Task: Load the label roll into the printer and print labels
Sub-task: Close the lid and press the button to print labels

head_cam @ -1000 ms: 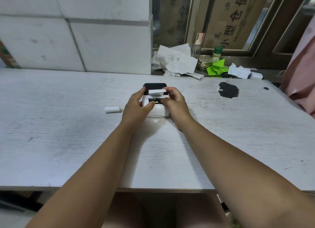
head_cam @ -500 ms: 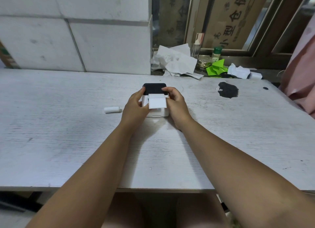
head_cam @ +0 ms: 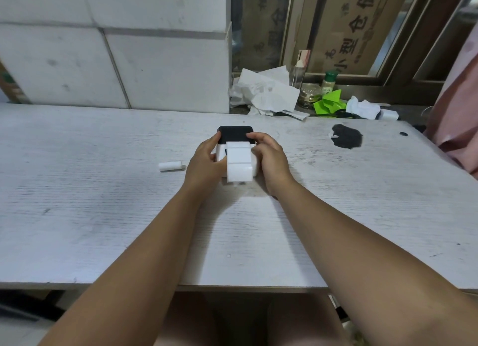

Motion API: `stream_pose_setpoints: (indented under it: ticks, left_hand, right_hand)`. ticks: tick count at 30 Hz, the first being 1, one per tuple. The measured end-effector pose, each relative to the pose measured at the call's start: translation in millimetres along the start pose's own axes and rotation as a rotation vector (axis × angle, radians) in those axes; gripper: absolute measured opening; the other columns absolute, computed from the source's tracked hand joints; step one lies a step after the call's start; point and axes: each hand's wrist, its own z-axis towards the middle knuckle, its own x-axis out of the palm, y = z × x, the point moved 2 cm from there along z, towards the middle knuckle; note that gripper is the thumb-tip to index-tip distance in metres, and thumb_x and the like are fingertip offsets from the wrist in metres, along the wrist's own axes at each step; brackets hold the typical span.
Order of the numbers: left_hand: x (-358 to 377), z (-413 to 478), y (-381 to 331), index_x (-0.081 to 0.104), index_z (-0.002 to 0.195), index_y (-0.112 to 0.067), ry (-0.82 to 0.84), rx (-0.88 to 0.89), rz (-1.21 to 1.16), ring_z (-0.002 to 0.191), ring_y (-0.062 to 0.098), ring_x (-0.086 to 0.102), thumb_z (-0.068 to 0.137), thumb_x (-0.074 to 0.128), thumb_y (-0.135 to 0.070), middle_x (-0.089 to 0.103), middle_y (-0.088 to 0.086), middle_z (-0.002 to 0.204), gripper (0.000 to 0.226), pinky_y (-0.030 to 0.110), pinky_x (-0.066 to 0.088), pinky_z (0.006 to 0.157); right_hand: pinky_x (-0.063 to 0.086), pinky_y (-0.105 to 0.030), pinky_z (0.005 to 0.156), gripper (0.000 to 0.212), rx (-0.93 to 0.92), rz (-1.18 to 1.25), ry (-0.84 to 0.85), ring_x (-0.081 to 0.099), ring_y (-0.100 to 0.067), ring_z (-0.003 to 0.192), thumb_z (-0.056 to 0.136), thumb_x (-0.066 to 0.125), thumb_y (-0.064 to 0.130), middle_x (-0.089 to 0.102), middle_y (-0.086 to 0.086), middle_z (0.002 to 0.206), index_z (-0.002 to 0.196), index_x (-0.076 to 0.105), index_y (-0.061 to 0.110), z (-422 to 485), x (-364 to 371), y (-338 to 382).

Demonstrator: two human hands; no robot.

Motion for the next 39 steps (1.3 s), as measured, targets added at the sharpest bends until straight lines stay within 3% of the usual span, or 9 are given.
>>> stream_pose_setpoints:
  ticks: [3, 6, 10, 17, 30, 35, 39]
  left_hand:
    - [-2, 3, 1, 0.044, 0.139, -0.041, -0.036, -0.039, -0.051, 0.121, 0.009, 0.054, 0.086, 0.049, -0.024, 0.052, -0.007, 0.140, 0.056, 0.034, 0.041, 0.106]
    - [-3, 5, 2, 0.046, 0.139, -0.036, -0.066, -0.050, -0.055, 0.133, 0.007, 0.040, 0.090, 0.038, -0.013, 0.045, -0.012, 0.146, 0.055, 0.031, 0.030, 0.113]
    - [-2, 10, 7, 0.047, 0.138, -0.036, -0.069, -0.015, -0.038, 0.134, 0.007, 0.040, 0.093, 0.035, -0.015, 0.046, -0.013, 0.145, 0.051, 0.031, 0.030, 0.113]
    - [-2, 13, 9, 0.045, 0.140, -0.035, -0.083, 0.011, 0.004, 0.133, 0.007, 0.040, 0.095, 0.034, -0.016, 0.045, -0.011, 0.146, 0.050, 0.022, 0.030, 0.105]
    - [-3, 11, 6, 0.045, 0.140, -0.034, -0.095, 0.042, 0.035, 0.133, 0.008, 0.041, 0.096, 0.033, -0.015, 0.046, -0.011, 0.145, 0.049, 0.021, 0.030, 0.102]
    - [-2, 12, 7, 0.045, 0.140, -0.034, -0.093, 0.039, 0.038, 0.134, 0.008, 0.040, 0.096, 0.034, -0.015, 0.046, -0.011, 0.145, 0.049, 0.022, 0.030, 0.104]
    - [-3, 12, 7, 0.047, 0.139, -0.035, -0.085, 0.038, 0.027, 0.133, 0.007, 0.042, 0.095, 0.034, -0.016, 0.048, -0.012, 0.144, 0.049, 0.027, 0.031, 0.110]
  right_hand:
    - [0.047, -0.041, 0.092, 0.036, -0.045, -0.014, -0.021, 0.058, -0.023, 0.099, 0.084, 0.042, -0.001, 0.062, -0.001, 0.100, 0.090, 0.065, 0.025, 1, -1, 0]
    - [0.044, -0.046, 0.101, 0.037, -0.072, -0.046, -0.046, 0.058, -0.026, 0.107, 0.088, 0.042, -0.001, 0.060, 0.002, 0.104, 0.089, 0.061, 0.032, 4, 0, -1]
    - [0.043, -0.048, 0.106, 0.036, -0.074, -0.055, -0.059, 0.055, -0.029, 0.121, 0.089, 0.044, 0.000, 0.059, 0.006, 0.106, 0.093, 0.058, 0.032, 6, 1, -3]
    - [0.042, -0.041, 0.107, 0.029, -0.088, -0.060, -0.054, 0.055, -0.020, 0.113, 0.092, 0.043, -0.003, 0.056, 0.013, 0.099, 0.106, 0.057, 0.019, 3, 0, 0]
    - [0.042, -0.047, 0.107, 0.032, -0.085, -0.076, -0.070, 0.057, -0.027, 0.118, 0.089, 0.046, -0.002, 0.058, 0.009, 0.099, 0.097, 0.058, 0.026, 4, 0, -2]
    - [0.043, -0.047, 0.106, 0.029, -0.074, -0.055, -0.060, 0.057, -0.025, 0.113, 0.089, 0.046, -0.003, 0.057, 0.008, 0.098, 0.102, 0.058, 0.021, 3, 0, 0]
    - [0.045, -0.051, 0.104, 0.033, -0.044, -0.044, -0.040, 0.058, -0.031, 0.115, 0.078, 0.051, 0.001, 0.061, 0.003, 0.102, 0.092, 0.061, 0.029, 0, 1, 2]
